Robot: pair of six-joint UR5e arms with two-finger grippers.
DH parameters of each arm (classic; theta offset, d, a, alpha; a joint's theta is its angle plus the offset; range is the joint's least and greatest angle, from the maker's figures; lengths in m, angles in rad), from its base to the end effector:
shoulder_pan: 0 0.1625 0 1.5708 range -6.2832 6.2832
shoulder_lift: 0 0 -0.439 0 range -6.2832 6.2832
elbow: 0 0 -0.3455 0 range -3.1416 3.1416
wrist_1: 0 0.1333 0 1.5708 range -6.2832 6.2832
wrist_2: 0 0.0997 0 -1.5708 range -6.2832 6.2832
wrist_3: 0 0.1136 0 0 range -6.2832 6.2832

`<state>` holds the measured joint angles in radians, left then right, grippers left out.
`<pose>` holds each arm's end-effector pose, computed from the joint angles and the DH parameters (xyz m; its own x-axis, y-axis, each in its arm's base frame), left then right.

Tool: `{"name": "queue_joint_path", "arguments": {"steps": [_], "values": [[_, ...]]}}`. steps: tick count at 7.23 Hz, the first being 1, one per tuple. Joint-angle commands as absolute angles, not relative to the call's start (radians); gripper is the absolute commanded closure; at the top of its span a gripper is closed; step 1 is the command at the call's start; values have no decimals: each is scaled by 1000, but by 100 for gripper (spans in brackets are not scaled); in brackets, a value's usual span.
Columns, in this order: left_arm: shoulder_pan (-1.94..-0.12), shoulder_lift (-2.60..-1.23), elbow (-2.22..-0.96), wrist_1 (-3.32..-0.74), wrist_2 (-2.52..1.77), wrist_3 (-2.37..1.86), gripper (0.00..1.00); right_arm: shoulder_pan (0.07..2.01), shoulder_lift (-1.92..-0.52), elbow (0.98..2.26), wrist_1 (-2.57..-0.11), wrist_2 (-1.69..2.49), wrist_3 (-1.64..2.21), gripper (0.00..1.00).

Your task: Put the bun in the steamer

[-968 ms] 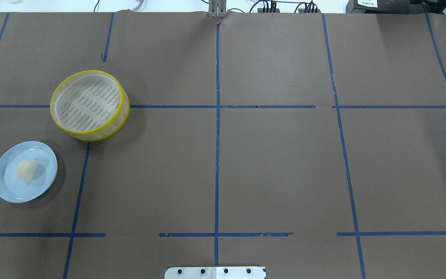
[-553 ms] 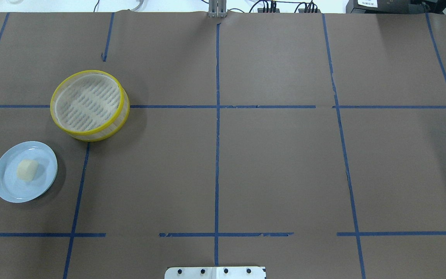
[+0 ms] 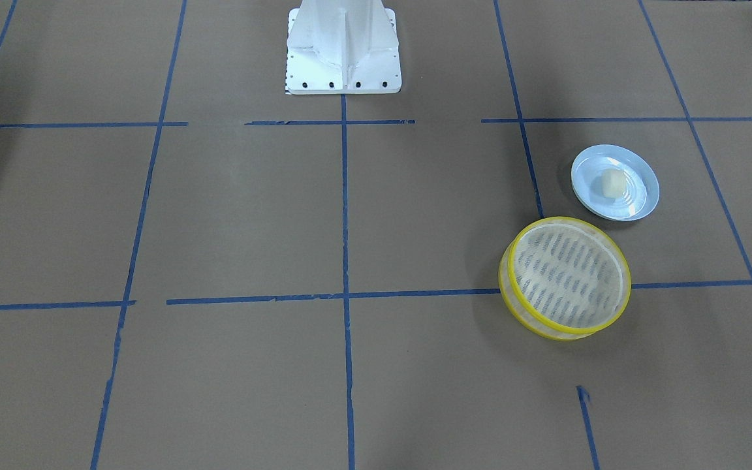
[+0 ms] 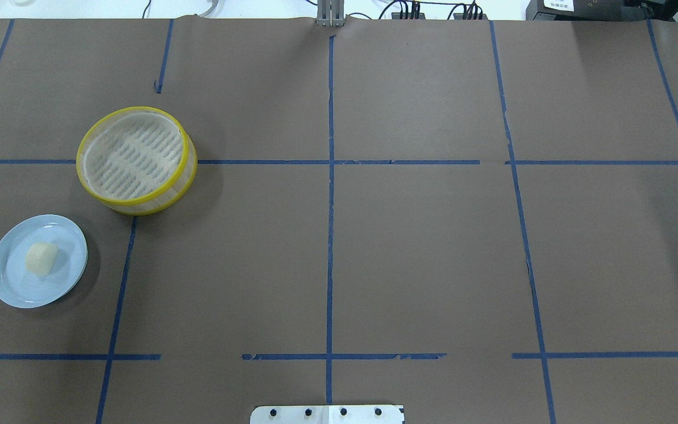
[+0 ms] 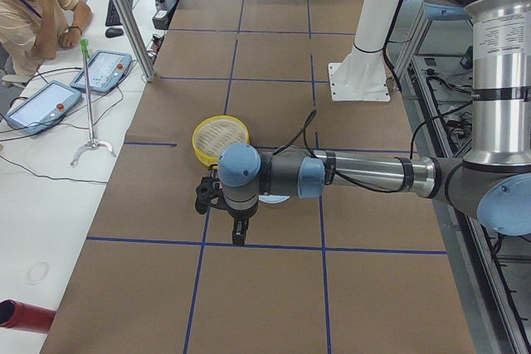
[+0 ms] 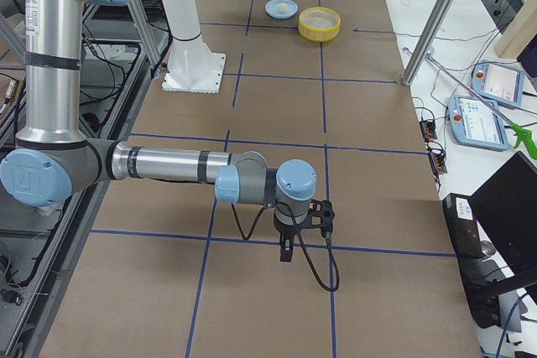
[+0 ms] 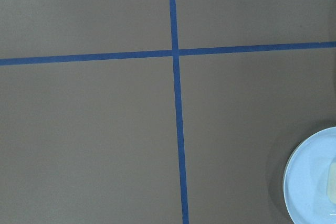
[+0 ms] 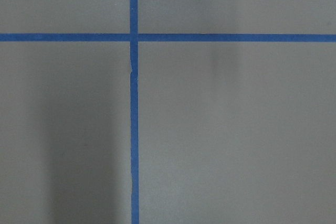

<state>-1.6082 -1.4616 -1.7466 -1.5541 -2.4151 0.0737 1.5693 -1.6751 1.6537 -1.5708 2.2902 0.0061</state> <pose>-0.0633 -0.3981 0.6463 0.6661 0.0859 -0.7409 -0.0117 0.9944 0.1047 0.0579 -0.3976 0.6941 0.7522 0.0191 0.6586 -0.0031 0.9997 -0.0254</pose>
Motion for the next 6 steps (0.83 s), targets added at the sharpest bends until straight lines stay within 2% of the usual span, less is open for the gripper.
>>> {"name": "queue_joint_path", "arguments": {"steps": [1,2,6], "values": [[-1595,-1459,-1715,-1700,-2421,66,0,1569,-1675,1654,-1571,2290,6,0],[-1535,-1448,-1713,-1757,-2419,49,0,1569,-1675,1654,-1571,2290,6,0],[-1225,-1447,-1742,-2121,-2399,-596,0,1569,-1675,1654,-1571,2290,6,0]]}}
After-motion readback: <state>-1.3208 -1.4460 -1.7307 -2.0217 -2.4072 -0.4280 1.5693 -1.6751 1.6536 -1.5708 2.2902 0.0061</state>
